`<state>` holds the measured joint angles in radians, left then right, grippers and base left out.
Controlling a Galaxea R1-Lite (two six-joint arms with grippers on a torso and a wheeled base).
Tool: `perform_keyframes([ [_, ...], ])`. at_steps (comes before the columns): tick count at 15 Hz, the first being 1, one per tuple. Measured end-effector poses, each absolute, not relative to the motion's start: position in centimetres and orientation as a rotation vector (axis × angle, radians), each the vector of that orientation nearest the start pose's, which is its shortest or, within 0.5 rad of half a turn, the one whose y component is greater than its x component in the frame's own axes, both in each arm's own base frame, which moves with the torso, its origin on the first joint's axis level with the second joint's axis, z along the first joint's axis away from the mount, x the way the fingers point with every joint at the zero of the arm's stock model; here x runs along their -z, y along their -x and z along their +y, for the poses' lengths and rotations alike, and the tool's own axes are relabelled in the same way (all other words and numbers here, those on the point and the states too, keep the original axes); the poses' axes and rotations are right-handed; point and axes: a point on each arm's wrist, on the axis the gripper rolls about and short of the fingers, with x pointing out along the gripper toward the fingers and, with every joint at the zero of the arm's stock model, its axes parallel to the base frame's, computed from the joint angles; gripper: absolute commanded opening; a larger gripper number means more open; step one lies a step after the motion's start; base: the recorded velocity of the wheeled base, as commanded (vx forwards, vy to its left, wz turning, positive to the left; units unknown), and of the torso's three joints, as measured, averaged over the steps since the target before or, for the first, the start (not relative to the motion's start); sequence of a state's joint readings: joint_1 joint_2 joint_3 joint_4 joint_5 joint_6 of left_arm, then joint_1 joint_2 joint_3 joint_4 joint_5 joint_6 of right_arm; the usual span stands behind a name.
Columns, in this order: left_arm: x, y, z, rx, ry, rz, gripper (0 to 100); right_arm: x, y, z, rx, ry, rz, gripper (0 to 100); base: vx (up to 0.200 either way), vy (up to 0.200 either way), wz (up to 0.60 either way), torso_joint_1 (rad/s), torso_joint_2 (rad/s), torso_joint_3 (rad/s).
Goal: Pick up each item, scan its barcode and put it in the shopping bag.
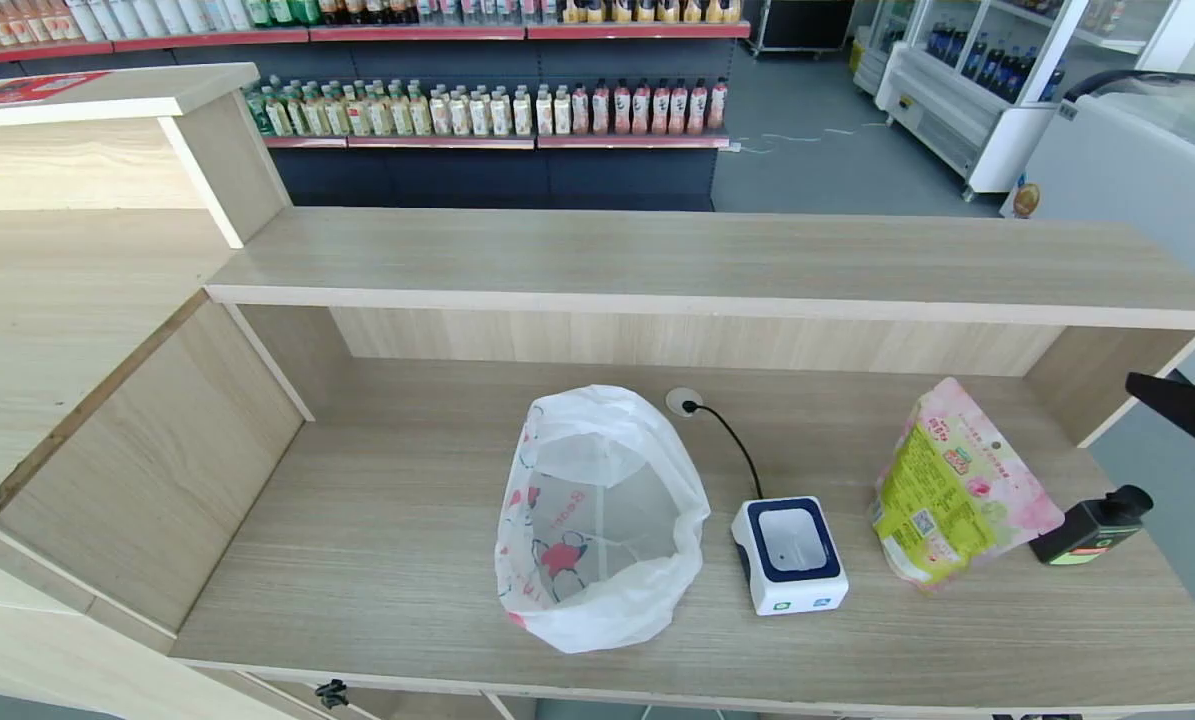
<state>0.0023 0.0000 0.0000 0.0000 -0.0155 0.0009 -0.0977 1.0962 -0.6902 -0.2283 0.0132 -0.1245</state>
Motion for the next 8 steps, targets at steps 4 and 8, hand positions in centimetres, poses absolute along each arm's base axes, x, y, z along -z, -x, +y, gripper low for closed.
perform_keyframes([
  [4,-7.5,2.3,0.0,0.013,0.0,0.0,100,-23.8,-21.4,-2.4,-0.05,0.154,0.397,100,0.0,0.0,0.0,0.0,0.0,0.0],
  [8,-7.5,2.3,0.0,0.013,0.0,0.0,100,-21.0,-24.3,-2.8,-0.102,0.124,0.521,100,0.0,0.0,0.0,0.0,0.0,0.0],
])
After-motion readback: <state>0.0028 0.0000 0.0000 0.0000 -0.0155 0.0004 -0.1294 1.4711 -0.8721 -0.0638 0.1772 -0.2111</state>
